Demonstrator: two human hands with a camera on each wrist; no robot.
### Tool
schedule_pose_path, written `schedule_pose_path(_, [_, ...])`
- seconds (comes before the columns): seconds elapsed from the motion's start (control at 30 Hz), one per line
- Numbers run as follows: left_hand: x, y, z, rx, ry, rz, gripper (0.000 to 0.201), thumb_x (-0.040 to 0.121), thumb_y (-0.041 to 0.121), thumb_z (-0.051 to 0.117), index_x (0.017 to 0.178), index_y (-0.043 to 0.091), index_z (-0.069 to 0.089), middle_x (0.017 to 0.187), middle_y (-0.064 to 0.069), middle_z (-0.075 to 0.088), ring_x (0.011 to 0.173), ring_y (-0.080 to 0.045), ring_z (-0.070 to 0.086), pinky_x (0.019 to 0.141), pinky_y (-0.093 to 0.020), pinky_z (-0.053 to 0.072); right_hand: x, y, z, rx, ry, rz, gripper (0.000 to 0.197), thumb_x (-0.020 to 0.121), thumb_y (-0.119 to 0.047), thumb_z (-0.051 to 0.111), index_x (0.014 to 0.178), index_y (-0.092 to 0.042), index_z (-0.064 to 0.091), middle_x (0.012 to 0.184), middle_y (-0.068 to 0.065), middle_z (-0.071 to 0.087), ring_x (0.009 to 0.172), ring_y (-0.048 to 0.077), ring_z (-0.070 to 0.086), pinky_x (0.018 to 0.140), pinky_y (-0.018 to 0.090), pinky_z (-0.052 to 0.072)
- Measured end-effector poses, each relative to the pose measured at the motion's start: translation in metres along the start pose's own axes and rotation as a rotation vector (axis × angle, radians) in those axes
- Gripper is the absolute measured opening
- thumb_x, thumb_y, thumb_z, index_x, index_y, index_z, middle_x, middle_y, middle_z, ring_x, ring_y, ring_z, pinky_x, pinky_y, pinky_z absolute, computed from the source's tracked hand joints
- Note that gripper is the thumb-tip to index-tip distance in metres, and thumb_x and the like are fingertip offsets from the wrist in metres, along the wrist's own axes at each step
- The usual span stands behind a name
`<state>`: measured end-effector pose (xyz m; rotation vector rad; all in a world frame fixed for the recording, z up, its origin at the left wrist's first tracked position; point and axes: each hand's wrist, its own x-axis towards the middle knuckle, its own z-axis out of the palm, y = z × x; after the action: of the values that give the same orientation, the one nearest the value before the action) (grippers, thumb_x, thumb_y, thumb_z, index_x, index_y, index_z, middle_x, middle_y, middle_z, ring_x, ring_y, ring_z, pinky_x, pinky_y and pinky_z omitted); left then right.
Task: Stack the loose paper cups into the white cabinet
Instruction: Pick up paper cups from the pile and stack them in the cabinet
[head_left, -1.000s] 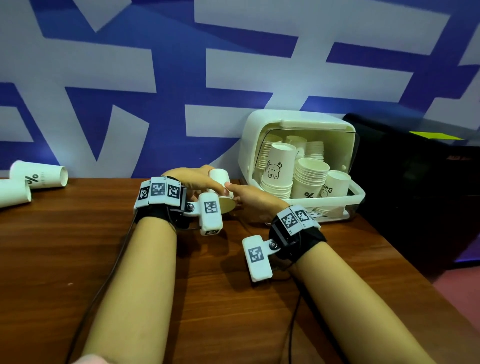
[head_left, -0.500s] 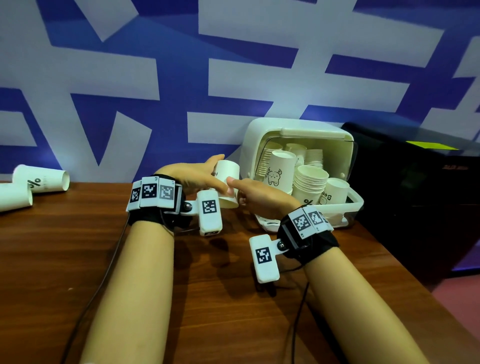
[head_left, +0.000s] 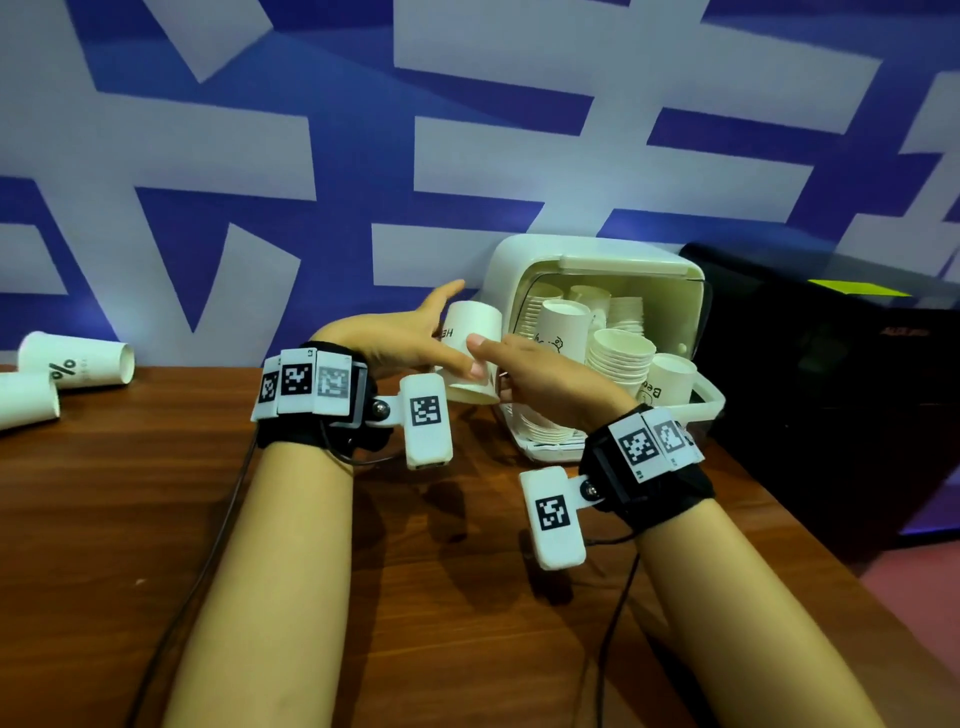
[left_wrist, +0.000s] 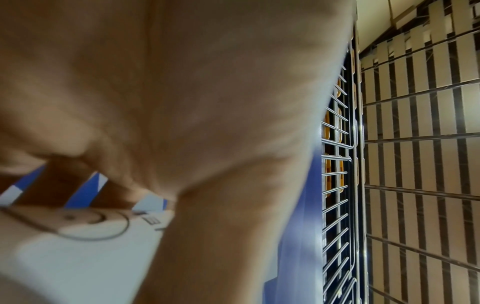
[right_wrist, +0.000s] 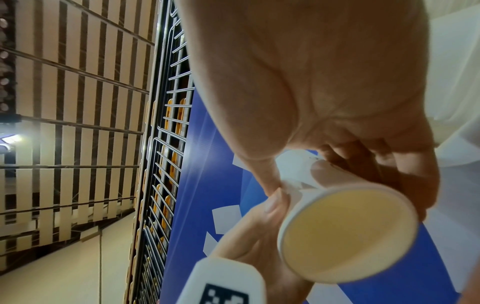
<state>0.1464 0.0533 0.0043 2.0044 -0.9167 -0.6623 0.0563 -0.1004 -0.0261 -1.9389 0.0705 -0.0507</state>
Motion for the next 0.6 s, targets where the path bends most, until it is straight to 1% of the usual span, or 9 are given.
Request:
schedule_pose_path(0.07, [0.002,0.003,0.002,-0.015,0.019,0.003,0.114,0.075,0.027,0.08,0.148,0.042,-0.006,0.135,-0.01,0.048,0.114,-0.025,0.057,0.1,-0.044,0.047,-0.007,-0.001,-0.006,-0.001,0.044,-0.037,0.026,0.1,-0.038,0.047,0.097,-0.015,0.058,0.075,-0.01,0.068,0.075,0.009,0.06,0.072,0.018,0.045])
schedule_pose_path(0.1, [0.004,0.005,0.004,-0.029,0.033,0.01,0.116,0.074,0.027,0.081,0.149,0.04,-0.006,0.134,-0.009,0.048,0.116,-0.025,0.056,0.102,-0.044,0.046,-0.009,-0.002,-0.009,-0.01,0.082,-0.06,0.025,0.099,-0.038,0.049,0.098,-0.014,0.057,0.074,-0.012,0.068,0.073,0.005,0.062,0.069,0.015,0.046])
schedule_pose_path(0.13, [0.005,0.007,0.005,-0.049,0.042,0.022,0.114,0.075,0.025,0.08,0.15,0.036,-0.005,0.132,-0.006,0.049,0.116,-0.023,0.055,0.1,-0.041,0.046,-0.012,-0.004,-0.01,-0.019,0.123,-0.079,0.031,0.096,-0.042,0.053,0.104,-0.012,0.057,0.085,-0.008,0.07,0.08,0.007,0.065,0.074,0.019,0.05])
schedule_pose_path(0.2, [0.006,0.012,0.01,-0.083,0.054,0.052,0.105,0.078,0.017,0.075,0.15,0.031,-0.001,0.129,-0.002,0.049,0.114,-0.02,0.054,0.092,-0.033,0.047,-0.014,-0.005,-0.012,-0.059,0.188,-0.108,0.048,0.089,-0.051,0.059,0.114,-0.01,0.058,0.105,0.007,0.07,0.098,0.025,0.067,0.089,0.038,0.053])
schedule_pose_path(0.27, [0.006,0.015,0.014,-0.092,0.054,0.083,0.097,0.078,0.015,0.075,0.145,0.031,0.006,0.132,-0.004,0.052,0.115,-0.021,0.055,0.092,-0.033,0.048,-0.017,-0.004,-0.015,-0.076,0.22,-0.149,0.042,0.091,-0.047,0.059,0.112,-0.012,0.061,0.109,0.013,0.069,0.1,0.031,0.067,0.092,0.046,0.052])
schedule_pose_path(0.33, [0.007,0.019,0.018,-0.078,0.057,0.112,0.092,0.077,0.016,0.076,0.14,0.028,0.01,0.132,-0.006,0.054,0.115,-0.021,0.056,0.095,-0.034,0.049,-0.021,-0.005,-0.021,-0.07,0.237,-0.178,0.033,0.093,-0.042,0.059,0.109,-0.013,0.062,0.105,0.013,0.07,0.091,0.024,0.068,0.081,0.04,0.055])
schedule_pose_path(0.43, [0.008,0.026,0.026,-0.036,0.067,0.154,0.091,0.077,0.021,0.078,0.141,0.023,0.013,0.128,-0.004,0.055,0.114,-0.019,0.058,0.101,-0.04,0.047,-0.026,-0.009,-0.027,-0.078,0.271,-0.214,0.038,0.093,-0.041,0.06,0.112,-0.008,0.063,0.095,0.013,0.069,0.075,0.015,0.063,0.062,0.027,0.047])
schedule_pose_path(0.53, [0.009,0.032,0.032,0.002,0.083,0.21,0.092,0.075,0.031,0.079,0.141,0.025,0.016,0.124,-0.002,0.055,0.112,-0.018,0.058,0.103,-0.043,0.045,-0.034,-0.014,-0.037,-0.096,0.31,-0.217,0.041,0.09,-0.04,0.065,0.116,-0.008,0.06,0.101,0.015,0.068,0.072,0.012,0.062,0.058,0.024,0.048])
schedule_pose_path(0.6, [0.008,0.037,0.035,-0.016,0.092,0.262,0.086,0.077,0.031,0.078,0.14,0.029,0.02,0.126,-0.001,0.053,0.114,-0.017,0.057,0.104,-0.043,0.045,-0.04,-0.017,-0.043,-0.082,0.32,-0.232,0.042,0.088,-0.035,0.069,0.118,-0.009,0.058,0.105,0.013,0.068,0.082,0.018,0.066,0.066,0.032,0.054])
